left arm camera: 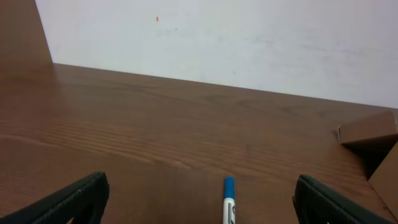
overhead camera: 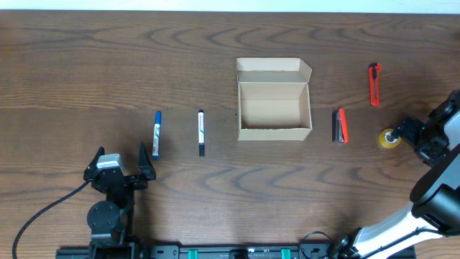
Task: Pack container
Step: 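Lower the right gripper and grasp the yellow tape roll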
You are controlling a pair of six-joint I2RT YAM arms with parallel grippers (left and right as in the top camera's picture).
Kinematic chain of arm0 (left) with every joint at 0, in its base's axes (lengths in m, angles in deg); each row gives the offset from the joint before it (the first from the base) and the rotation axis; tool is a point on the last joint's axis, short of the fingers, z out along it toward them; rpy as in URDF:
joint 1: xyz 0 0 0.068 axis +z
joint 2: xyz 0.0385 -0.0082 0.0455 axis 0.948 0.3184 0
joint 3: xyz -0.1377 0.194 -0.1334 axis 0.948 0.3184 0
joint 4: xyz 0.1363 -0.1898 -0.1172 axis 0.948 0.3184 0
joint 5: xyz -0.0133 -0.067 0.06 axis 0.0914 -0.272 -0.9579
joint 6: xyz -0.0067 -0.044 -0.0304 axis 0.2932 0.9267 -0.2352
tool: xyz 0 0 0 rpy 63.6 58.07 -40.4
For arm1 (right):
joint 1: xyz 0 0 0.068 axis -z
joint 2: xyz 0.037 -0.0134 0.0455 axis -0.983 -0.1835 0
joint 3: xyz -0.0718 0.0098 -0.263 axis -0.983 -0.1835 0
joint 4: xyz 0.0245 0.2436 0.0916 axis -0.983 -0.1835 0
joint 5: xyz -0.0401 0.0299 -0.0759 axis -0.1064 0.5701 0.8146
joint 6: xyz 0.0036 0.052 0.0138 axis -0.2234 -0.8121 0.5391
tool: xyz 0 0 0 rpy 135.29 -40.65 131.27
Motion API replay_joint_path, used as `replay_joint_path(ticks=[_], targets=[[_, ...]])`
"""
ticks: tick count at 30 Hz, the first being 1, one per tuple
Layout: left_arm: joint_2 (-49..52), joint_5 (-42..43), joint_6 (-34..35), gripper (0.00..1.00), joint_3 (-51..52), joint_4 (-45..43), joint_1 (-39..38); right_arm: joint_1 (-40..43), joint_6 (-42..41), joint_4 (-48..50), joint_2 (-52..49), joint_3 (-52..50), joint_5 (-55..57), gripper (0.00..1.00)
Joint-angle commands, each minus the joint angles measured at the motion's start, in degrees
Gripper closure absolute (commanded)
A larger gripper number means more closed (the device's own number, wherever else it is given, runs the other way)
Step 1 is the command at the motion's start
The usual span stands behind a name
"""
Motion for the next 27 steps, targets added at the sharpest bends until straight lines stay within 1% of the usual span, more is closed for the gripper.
replay_joint_path(ticks=[1, 27], targets=[[-0.35, -0.81, 0.63, 0.05, 0.83, 2.78, 0.17, 0.31, 0.20, 0.42, -0.55, -1.36, 0.63, 0.01], [-0.35, -0.81, 0.61, 0.05, 0.83, 2.78, 0.17, 0.31, 0.20, 2.34, -0.55, -3.10, 1.09, 0.01]])
